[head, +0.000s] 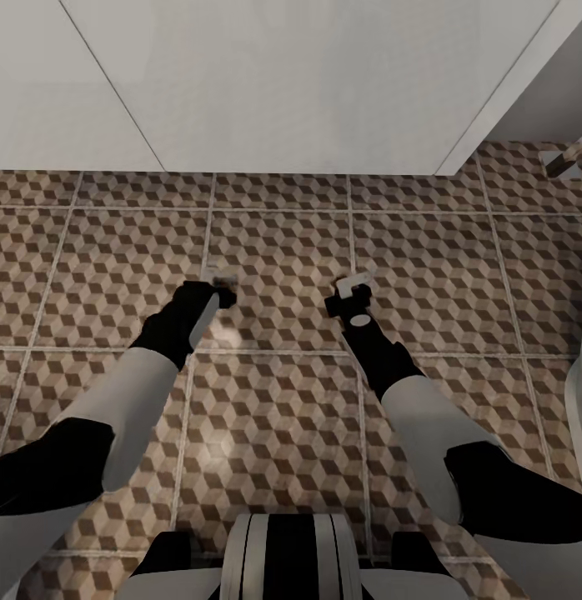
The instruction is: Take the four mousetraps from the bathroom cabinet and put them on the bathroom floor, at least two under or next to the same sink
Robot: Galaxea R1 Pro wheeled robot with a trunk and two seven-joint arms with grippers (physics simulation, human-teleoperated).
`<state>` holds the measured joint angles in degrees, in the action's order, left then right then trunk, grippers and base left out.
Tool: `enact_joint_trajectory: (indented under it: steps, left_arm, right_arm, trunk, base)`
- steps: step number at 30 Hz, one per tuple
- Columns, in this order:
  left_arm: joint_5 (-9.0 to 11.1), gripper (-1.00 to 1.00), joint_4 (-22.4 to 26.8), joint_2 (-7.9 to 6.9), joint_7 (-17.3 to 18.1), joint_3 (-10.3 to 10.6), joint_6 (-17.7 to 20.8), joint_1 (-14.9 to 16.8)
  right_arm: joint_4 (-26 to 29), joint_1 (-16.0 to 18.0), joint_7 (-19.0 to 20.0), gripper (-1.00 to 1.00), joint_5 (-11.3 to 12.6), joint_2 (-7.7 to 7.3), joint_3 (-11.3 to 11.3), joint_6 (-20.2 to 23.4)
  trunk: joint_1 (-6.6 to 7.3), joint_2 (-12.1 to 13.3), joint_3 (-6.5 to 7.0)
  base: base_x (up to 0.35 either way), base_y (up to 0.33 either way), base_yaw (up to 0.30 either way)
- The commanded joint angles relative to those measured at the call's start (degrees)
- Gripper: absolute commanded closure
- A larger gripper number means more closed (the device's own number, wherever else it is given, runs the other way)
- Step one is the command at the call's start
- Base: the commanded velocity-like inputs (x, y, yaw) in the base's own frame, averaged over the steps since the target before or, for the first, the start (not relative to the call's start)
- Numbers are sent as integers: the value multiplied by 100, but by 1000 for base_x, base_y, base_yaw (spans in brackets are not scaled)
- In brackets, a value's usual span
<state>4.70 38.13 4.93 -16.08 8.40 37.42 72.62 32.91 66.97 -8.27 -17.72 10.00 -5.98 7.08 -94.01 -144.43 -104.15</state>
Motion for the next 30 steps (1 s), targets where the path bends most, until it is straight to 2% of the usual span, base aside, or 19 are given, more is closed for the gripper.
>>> enact_joint_trajectory:
  steps: [1, 3, 6, 8, 15, 23, 30]
  left_arm:
    - [24, 100, -175, 10, -42, 25, -11, 16]
    - [31, 100, -763, 40, -25, 28, -329, 41]
    - [32, 100, -1192, 69, -14, 35, -898, 50]
    - [31, 100, -1305, 99, -12, 44, -1124, 50]
    - [27, 100, -1405, 127, -10, 79, -1372, 58]
    - [22, 100, -1441, 119, -23, 98, -1965, 59]
    - [22, 100, -1488, 101, -21, 100, -2055, 55]
  right_arm:
    - [5, 1, -38, 100, -59, 0, -18, 20]
    - [0, 1, -46, 100, -61, 0, -18, -81]
    - [1, 0, -56, 100, -64, 0, -24, -130]
    - [3, 0, -58, 100, -63, 0, -25, -144]
    - [4, 0, -52, 100, -57, 0, -33, -154]
    - [4, 0, -60, 100, -49, 0, -27, -129]
    - [8, 0, -68, 100, -47, 0, -26, -128]
  trunk:
    - [1, -1, -2]
    - [1, -1, -2]
    - [1, -1, -2]
    - [1, -1, -2]
    - [1, -1, -2]
    - [1, -1, -2]
    - [1, -1, -2]
  base:
    - [0, 0, 0]
    - [0, 0, 0]
    - [0, 0, 0]
    - [0, 0, 0]
    - [0, 0, 0]
    - [0, 0, 0]
    - [0, 0, 0]
